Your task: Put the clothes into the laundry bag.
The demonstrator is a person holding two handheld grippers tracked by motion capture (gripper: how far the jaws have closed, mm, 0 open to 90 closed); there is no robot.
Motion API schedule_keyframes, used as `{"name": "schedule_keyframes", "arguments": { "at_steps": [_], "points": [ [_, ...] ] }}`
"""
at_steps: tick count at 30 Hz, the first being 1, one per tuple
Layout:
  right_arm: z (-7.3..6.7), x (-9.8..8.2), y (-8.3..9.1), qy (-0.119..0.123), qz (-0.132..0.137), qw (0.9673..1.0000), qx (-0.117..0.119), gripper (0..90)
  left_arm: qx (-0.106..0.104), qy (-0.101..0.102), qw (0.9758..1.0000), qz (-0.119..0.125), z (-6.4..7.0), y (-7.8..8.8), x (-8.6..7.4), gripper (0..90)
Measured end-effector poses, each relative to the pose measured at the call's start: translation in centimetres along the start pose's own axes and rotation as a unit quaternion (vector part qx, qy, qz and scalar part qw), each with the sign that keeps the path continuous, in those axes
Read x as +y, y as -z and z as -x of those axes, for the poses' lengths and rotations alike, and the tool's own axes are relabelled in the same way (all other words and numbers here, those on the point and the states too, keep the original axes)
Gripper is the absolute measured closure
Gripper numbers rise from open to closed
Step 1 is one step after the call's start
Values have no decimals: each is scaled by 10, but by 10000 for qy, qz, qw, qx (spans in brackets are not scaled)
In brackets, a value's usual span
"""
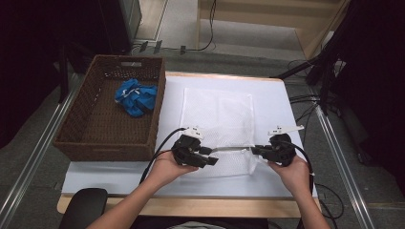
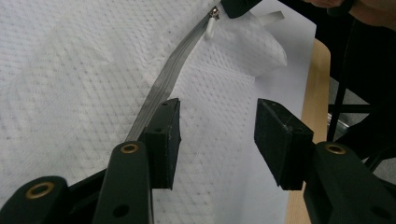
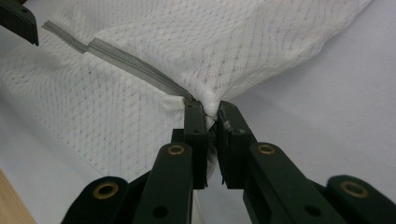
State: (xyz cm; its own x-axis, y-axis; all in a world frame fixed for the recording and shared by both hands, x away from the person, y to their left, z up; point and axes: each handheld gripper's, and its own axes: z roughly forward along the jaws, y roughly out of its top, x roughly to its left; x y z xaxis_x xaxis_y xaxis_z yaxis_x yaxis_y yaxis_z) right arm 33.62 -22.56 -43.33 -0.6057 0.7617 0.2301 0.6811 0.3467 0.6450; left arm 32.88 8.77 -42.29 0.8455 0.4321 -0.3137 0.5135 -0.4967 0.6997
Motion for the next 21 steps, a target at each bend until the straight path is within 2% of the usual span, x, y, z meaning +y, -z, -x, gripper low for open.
{"name": "schedule_keyframes", "arguments": {
  "at_steps": [4, 6, 13, 15, 16, 18, 21],
  "points": [
    [1, 0, 0, -9, 10, 10000, 24, 845, 16, -71, 10000, -56, 1, -5, 5, 544],
    [1, 1, 1, -5, 23, 10000, 54, 844, 2, -152, 9999, -51, 1, -8, 7, 519],
    [1, 2, 2, -53, 52, 9999, 131, 842, -87, -161, 9998, -60, 2, -13, 14, 456],
    [2, 2, 2, -49, 49, 9999, 133, 842, 101, -226, 9997, -47, 5, -17, 16, 460],
    [2, 2, 2, -60, 53, 9999, 144, 842, 87, -245, 9997, -40, 5, -18, 17, 460],
    [2, 3, 2, -55, 45, 9998, 180, 841, 53, -230, 9997, -26, 5, -20, 19, 458],
    [2, 3, 2, -48, 51, 9998, 180, 841, -39, -75, 10000, -8, 2, -23, 21, 442]
  ]
}}
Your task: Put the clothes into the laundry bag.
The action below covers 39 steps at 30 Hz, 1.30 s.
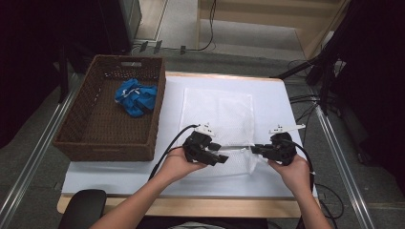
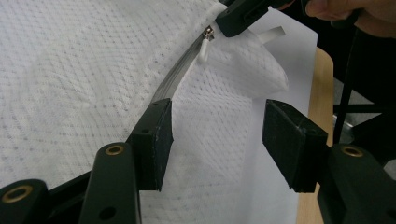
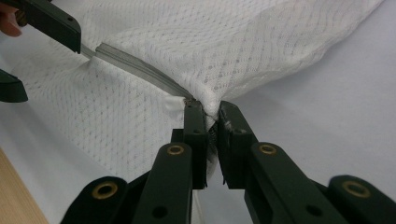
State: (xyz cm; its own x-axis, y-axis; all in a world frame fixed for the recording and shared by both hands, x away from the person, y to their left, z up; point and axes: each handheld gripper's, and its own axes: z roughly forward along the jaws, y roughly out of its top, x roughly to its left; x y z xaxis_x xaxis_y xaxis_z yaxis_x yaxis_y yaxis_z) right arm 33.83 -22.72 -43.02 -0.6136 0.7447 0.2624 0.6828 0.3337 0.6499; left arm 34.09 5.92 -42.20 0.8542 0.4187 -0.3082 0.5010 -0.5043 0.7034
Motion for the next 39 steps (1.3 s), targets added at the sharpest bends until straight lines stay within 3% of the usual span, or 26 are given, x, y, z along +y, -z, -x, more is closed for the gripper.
{"name": "schedule_keyframes", "arguments": {
  "at_steps": [5, 7, 10, 12, 24, 35, 39],
  "points": [
    [0, 0, 0, 0, 3, 10000, 17, 840, -87, 108, 9997, -176, -1, -5, 5, 437],
    [0, 0, 1, -2, 0, 10000, 23, 840, -108, 68, 9997, -190, 0, -7, 7, 436],
    [0, 1, 1, 6, -1, 10000, 14, 840, -229, 189, 9994, -154, 2, -10, 11, 429],
    [0, 1, 1, 18, 1, 10000, 11, 840, -245, 223, 9993, -152, 2, -12, 13, 504],
    [-1, 1, 1, 85, -4, 10000, 33, 835, -139, 8, 9996, -246, 7, -29, 21, 691],
    [-2, 1, 1, 113, 9, 9999, 49, 836, -56, -100, 9991, -401, 4, -48, 24, 731],
    [-3, 1, 2, 131, 24, 9999, 66, 836, -46, 75, 9993, -355, 1, -54, 26, 707]
  ]
}}
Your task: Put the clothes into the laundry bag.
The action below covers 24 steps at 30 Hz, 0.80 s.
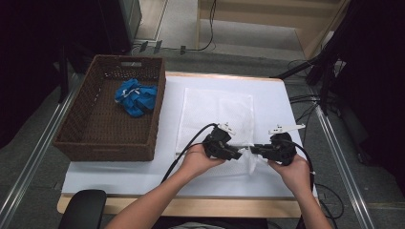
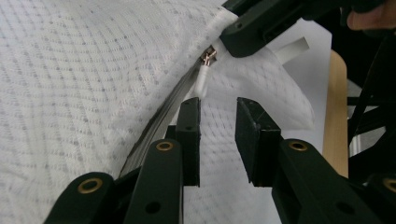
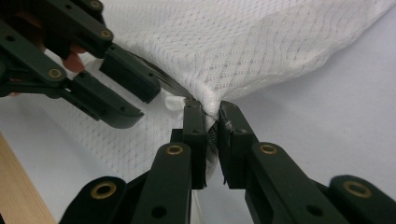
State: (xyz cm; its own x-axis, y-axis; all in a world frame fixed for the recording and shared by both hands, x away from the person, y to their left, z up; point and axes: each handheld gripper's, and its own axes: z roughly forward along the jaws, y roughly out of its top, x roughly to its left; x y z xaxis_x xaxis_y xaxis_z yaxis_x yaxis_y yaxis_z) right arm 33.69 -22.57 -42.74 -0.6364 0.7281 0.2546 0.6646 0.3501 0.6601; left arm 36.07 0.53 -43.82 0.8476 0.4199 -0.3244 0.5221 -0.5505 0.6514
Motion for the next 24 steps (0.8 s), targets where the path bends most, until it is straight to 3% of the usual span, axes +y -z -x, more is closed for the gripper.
{"name": "schedule_keyframes", "arguments": {
  "at_steps": [14, 24],
  "points": [
    [-3, 1, -1, 64, -14, 10000, 56, 837, 62, -77, 9999, -106, -6, -16, 4, 704],
    [-5, 1, -3, 71, -53, 9999, 105, 839, -23, -86, 9999, -108, -2, -18, 9, 788]
  ]
}}
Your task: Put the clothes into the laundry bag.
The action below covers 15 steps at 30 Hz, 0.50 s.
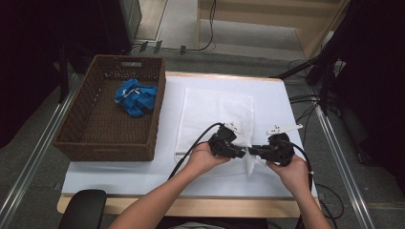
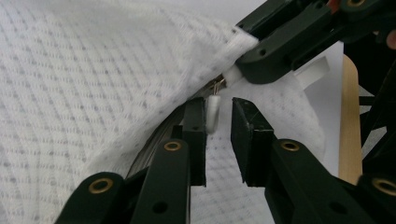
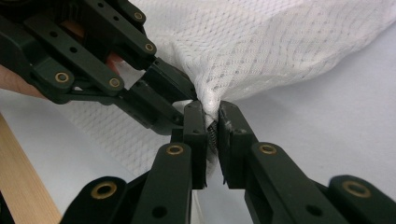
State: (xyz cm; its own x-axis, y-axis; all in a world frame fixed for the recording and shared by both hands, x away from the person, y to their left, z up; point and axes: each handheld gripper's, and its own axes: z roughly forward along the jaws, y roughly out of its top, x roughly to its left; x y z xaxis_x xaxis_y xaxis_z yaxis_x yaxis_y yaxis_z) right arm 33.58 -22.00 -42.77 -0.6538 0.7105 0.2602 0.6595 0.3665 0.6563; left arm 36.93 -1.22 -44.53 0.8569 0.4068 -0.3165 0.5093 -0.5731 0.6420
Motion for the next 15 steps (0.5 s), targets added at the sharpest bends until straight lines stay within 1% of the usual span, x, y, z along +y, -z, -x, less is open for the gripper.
{"name": "schedule_keyframes", "arguments": {
  "at_steps": [2, 5, 9, 12, 15],
  "points": [
    [-1, 0, 0, 4, -11, 10000, 3, 839, 7, 47, 10000, -41, 0, -1, 2, 815],
    [-1, 0, 0, 11, -20, 10000, 0, 840, 92, 42, 9999, -89, 0, -2, 3, 866],
    [0, 0, -1, 13, -21, 10000, 7, 842, 129, 40, 9998, -128, 1, -2, 3, 876],
    [0, 0, -1, -7, -27, 10000, -18, 846, 83, 104, 9998, -133, 0, -1, 3, 878],
    [1, 0, 0, -22, -18, 10000, -10, 852, 67, 108, 9998, -120, 0, 0, 3, 879]
  ]
}}
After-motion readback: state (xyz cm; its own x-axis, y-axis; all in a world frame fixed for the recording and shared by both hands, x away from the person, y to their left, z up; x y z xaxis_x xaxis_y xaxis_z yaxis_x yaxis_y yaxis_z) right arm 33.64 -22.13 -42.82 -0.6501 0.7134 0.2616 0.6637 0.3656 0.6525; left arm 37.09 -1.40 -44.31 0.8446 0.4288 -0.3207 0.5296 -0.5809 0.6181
